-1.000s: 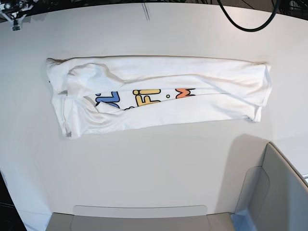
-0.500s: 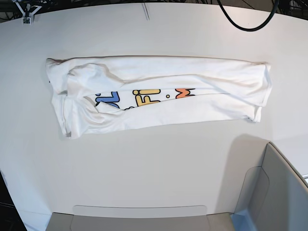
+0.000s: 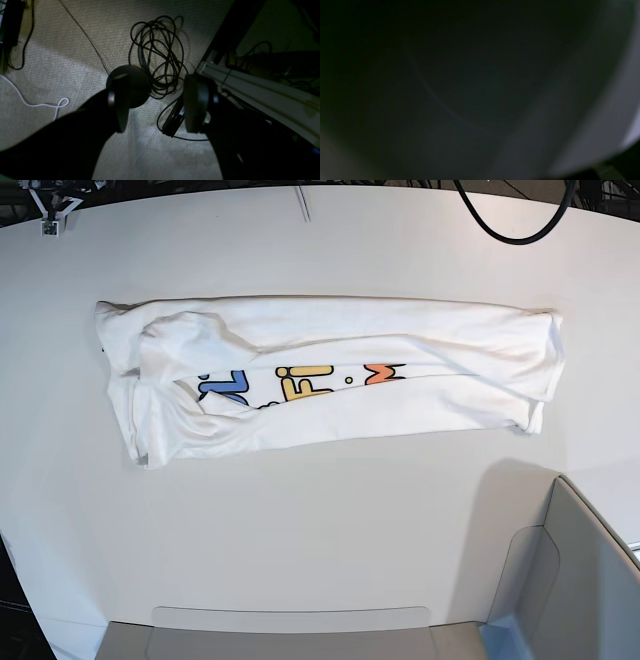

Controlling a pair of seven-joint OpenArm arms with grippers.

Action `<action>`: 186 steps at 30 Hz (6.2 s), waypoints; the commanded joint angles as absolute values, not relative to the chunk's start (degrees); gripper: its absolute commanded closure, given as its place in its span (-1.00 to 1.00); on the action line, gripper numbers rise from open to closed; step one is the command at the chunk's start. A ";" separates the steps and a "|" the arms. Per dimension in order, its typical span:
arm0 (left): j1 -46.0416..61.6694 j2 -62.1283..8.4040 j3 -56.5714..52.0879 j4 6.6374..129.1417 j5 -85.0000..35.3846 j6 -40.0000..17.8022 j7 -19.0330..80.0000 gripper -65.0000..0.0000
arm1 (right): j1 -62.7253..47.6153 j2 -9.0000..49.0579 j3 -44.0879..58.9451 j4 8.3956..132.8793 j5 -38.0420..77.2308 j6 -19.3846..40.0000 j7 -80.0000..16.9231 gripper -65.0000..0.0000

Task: Layout the t-shirt on the table in an organized manner, then fold the t-shirt properly

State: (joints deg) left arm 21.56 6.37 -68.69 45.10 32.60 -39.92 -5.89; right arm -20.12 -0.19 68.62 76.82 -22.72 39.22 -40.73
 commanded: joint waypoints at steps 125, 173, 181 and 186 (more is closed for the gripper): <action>2.51 3.03 -85.00 87.52 -3.74 -40.00 -13.05 0.02 | -2.77 -3.47 78.55 117.23 -25.89 40.00 -44.97 0.89; 4.70 7.08 -67.12 108.26 -3.12 -40.00 20.44 0.02 | 2.15 -0.48 78.81 117.41 -25.80 40.00 -45.23 0.90; 4.79 6.46 -63.96 108.26 -3.12 -40.00 20.44 0.02 | 2.15 -0.22 81.45 117.41 -22.99 40.00 -45.32 0.90; 5.58 5.14 -61.67 108.00 -3.12 -40.00 20.44 0.02 | 3.12 -0.22 83.12 117.49 -22.55 40.00 -44.97 0.90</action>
State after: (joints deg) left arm 5.61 5.41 -61.78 106.98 -2.42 -40.12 21.80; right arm 2.83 -1.15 82.96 116.31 -22.68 39.33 -46.24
